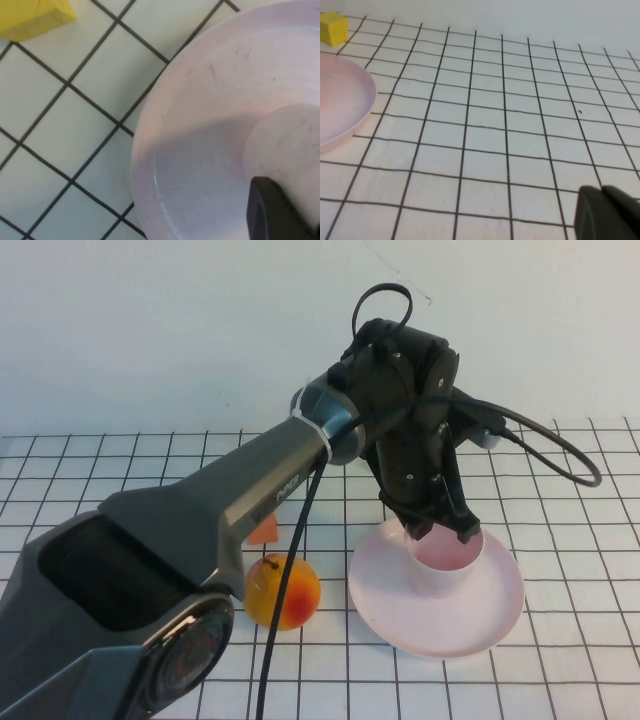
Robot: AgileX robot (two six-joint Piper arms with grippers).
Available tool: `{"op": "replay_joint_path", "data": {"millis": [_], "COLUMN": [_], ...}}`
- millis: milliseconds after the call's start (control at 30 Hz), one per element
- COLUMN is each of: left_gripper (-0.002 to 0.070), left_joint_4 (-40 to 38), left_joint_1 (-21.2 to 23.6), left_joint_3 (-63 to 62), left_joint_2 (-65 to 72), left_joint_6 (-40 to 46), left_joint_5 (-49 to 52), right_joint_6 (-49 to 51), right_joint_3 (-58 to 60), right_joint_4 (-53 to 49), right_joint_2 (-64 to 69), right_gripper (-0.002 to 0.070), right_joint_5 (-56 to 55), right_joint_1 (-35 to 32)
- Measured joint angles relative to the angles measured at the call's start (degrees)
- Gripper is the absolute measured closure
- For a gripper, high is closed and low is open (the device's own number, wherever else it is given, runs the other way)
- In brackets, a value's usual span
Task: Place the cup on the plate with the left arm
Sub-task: Place the cup on the plate
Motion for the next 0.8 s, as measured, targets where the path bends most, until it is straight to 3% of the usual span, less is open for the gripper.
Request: {"op": "replay_joint_path", "data": {"millis": [267,333,533,600,700,800], "left_gripper": [0.0642,0.0573,0.0252,0.02,0.0209,0.0297], "left_joint_4": [-0.74,-1.14,-1.38,-0.95,1.86,8.2], "left_joint_1": [0.0,0.0,0.0,0.0,0.0,-0.13], "left_joint_3": [2.96,3.19,1.14,-0.58,-3.47,-4.67], "left_joint_2": [0.0,0.0,0.0,-0.34,-1.86,-5.31], "left_joint_6": [0.2,1.05,1.43,1.43,1.29,-0.03], "left_joint_5": [-0.44,-0.44,-0.34,-0.25,-0.25,-0.14], "right_joint_6": [0.0,0.0,0.0,0.0,0.0,0.0], "right_joint_3": [0.0,0.0,0.0,0.0,0.0,0.0], "right_joint_4": [0.0,0.0,0.0,0.0,0.0,0.0], "right_joint_2": [0.0,0.0,0.0,0.0,0.0,0.0], "right_gripper": [0.0678,0.0678,0.0678,0.0678,0.0678,0.0678], "right_joint_5": [0.0,0.0,0.0,0.0,0.0,0.0], "right_joint_1": [0.0,0.0,0.0,0.0,0.0,0.0]}}
